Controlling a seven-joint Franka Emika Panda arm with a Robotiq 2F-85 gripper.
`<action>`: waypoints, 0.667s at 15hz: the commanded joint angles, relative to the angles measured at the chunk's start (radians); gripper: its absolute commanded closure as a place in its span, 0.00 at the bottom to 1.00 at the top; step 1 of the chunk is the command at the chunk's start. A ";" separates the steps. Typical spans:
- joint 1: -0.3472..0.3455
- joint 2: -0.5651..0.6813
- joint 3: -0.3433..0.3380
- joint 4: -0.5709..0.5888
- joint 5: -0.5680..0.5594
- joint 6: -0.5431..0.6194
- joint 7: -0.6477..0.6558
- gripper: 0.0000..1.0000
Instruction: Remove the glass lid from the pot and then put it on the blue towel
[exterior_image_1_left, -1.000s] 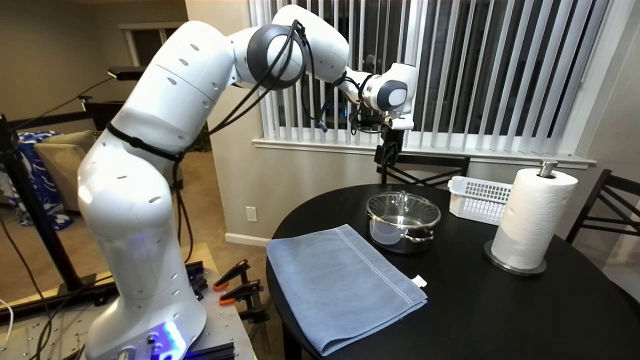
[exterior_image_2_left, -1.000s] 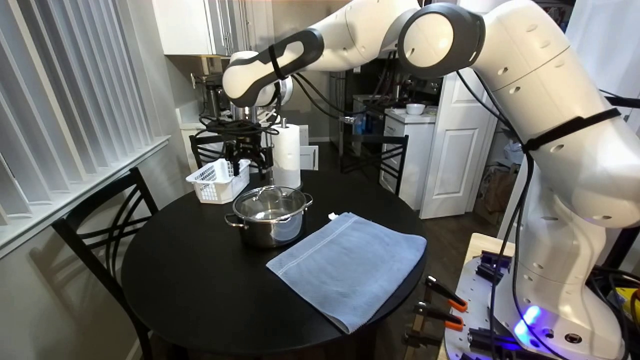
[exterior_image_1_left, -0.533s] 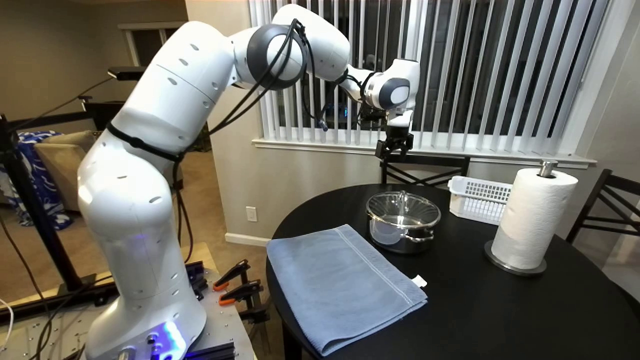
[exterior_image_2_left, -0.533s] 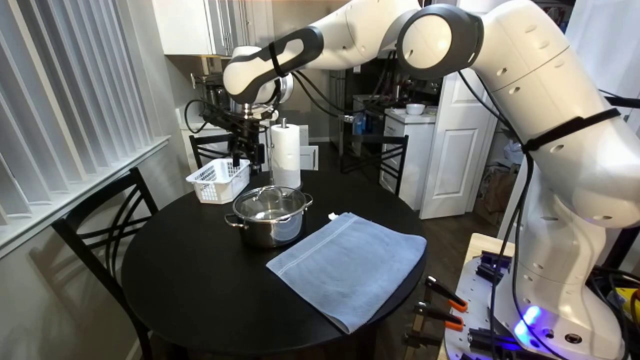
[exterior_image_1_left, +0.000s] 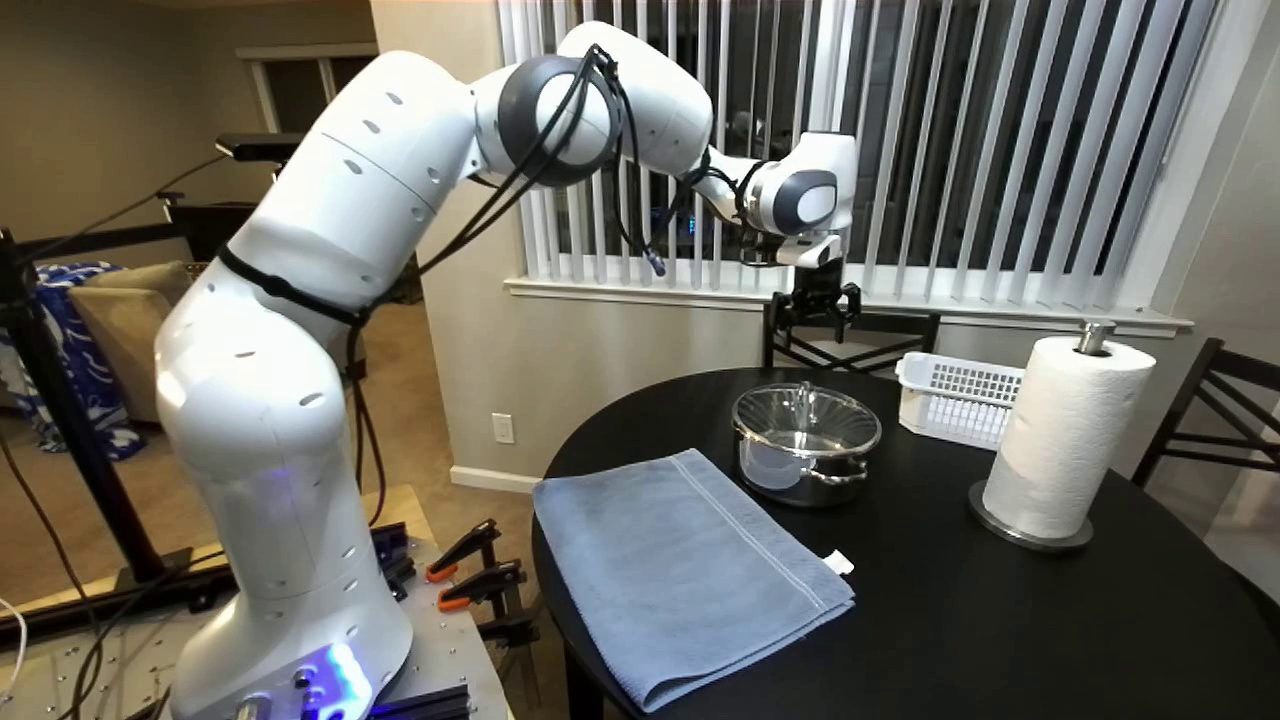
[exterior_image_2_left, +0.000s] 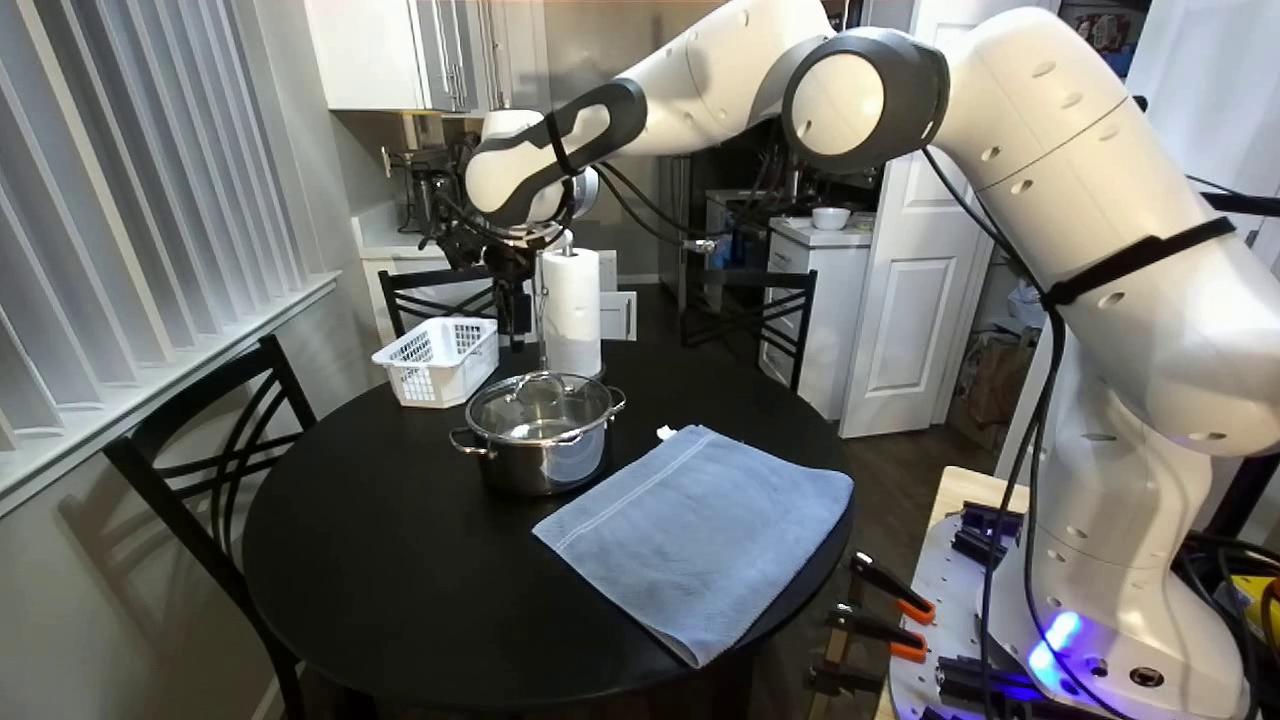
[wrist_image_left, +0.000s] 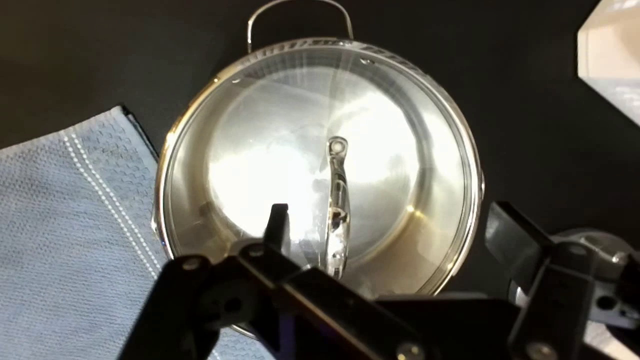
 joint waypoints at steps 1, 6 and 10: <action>0.031 -0.011 -0.048 -0.024 -0.062 -0.002 0.212 0.00; 0.029 -0.024 -0.038 -0.010 -0.147 -0.152 0.315 0.00; 0.006 -0.028 -0.004 0.015 -0.143 -0.244 0.261 0.00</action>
